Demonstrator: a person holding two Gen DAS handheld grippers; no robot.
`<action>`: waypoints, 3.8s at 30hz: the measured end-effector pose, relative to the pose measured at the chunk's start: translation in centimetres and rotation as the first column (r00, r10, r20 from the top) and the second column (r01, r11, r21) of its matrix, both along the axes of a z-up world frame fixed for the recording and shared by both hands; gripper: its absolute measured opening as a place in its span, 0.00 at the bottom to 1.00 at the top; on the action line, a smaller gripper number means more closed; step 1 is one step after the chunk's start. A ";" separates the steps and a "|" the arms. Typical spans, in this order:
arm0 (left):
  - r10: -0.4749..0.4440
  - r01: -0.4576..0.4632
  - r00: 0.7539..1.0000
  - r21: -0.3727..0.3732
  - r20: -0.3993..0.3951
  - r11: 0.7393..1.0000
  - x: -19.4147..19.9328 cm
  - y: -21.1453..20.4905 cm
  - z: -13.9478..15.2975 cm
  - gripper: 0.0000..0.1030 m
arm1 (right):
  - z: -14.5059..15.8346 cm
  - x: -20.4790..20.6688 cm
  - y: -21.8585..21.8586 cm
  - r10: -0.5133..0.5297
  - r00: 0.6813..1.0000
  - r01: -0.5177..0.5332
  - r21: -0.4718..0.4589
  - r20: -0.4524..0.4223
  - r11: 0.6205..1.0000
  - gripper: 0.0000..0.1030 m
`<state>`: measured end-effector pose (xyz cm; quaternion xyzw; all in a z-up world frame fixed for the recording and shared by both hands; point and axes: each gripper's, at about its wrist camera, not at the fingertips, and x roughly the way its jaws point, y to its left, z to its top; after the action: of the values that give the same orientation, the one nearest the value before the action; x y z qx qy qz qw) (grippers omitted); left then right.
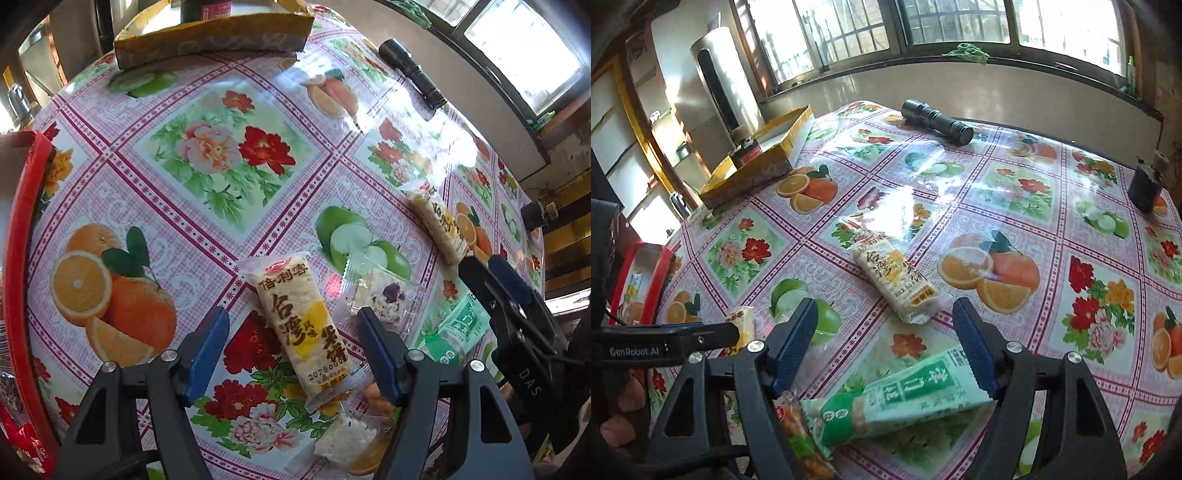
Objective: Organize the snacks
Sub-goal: 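Grasp a white rice-cracker bar with the left tool while the right tool grasps another, then lift both rice-cracker bars and carry them toward the red tray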
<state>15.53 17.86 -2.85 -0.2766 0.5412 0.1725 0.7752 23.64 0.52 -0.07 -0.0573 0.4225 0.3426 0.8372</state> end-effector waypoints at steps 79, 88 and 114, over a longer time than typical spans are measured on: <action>-0.185 0.075 0.972 0.550 0.147 0.832 -20.7 -1.2 7.5 0.31 | 5.5 -26.3 -1.9 -0.084 0.996 0.091 0.304 -0.036 0.948 0.34; -0.147 0.041 0.978 0.546 0.150 0.837 -21.5 0.7 7.4 0.31 | 5.2 -26.7 0.2 -0.040 0.998 0.054 0.305 -0.053 0.951 0.34; 0.020 -0.111 0.985 0.536 0.173 0.837 -24.0 8.5 7.7 0.31 | 6.3 -26.6 10.2 0.158 0.987 -0.140 0.318 -0.031 0.938 0.34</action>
<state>-8.49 26.33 4.88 -0.0767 0.3959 0.3227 0.8563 -2.98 10.67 6.21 0.0547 0.3800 0.4695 0.7951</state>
